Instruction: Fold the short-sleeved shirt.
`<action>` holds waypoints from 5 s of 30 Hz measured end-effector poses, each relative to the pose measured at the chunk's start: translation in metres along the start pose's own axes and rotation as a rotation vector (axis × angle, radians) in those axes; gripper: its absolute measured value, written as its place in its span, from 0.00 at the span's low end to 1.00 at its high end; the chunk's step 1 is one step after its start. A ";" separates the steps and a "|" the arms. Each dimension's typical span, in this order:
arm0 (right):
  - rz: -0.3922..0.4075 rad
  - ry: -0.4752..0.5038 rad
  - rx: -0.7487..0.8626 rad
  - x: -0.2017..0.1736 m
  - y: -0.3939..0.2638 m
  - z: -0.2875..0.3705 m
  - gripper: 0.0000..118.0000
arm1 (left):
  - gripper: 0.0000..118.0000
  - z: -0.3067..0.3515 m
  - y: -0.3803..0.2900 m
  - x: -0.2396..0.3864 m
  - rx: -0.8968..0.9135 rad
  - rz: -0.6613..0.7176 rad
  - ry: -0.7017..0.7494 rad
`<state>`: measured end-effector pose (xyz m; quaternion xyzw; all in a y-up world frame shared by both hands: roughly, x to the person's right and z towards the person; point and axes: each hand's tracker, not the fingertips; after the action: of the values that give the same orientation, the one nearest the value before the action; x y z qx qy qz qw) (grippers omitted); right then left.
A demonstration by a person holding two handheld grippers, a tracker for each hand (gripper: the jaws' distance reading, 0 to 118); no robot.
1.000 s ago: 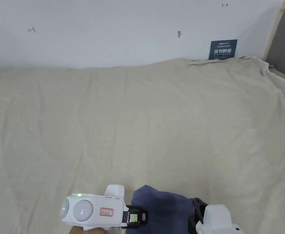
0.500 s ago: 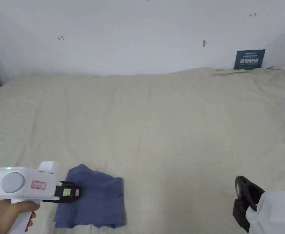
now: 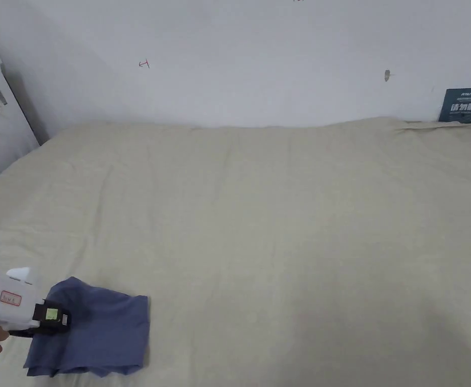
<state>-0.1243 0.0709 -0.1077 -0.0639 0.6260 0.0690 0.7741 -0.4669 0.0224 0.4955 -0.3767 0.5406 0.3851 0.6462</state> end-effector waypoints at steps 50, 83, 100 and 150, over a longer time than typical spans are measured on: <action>0.005 -0.051 0.117 0.045 0.068 0.025 0.00 | 0.59 0.150 -0.109 0.299 1.140 -0.122 -0.018; -0.011 -0.071 0.120 0.050 0.060 0.031 0.00 | 0.00 0.127 -0.139 0.365 1.165 -0.192 -0.063; -0.008 -0.068 0.116 0.049 0.060 0.033 0.00 | 0.00 0.126 -0.137 0.366 1.157 -0.207 -0.058; 0.002 -0.064 0.120 0.049 0.061 0.034 0.00 | 0.00 0.122 -0.136 0.357 1.147 -0.201 -0.039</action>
<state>-0.0927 0.1384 -0.1492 -0.0145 0.6042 0.0343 0.7959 -0.2512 0.1073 0.1681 -0.0090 0.6125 -0.0256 0.7900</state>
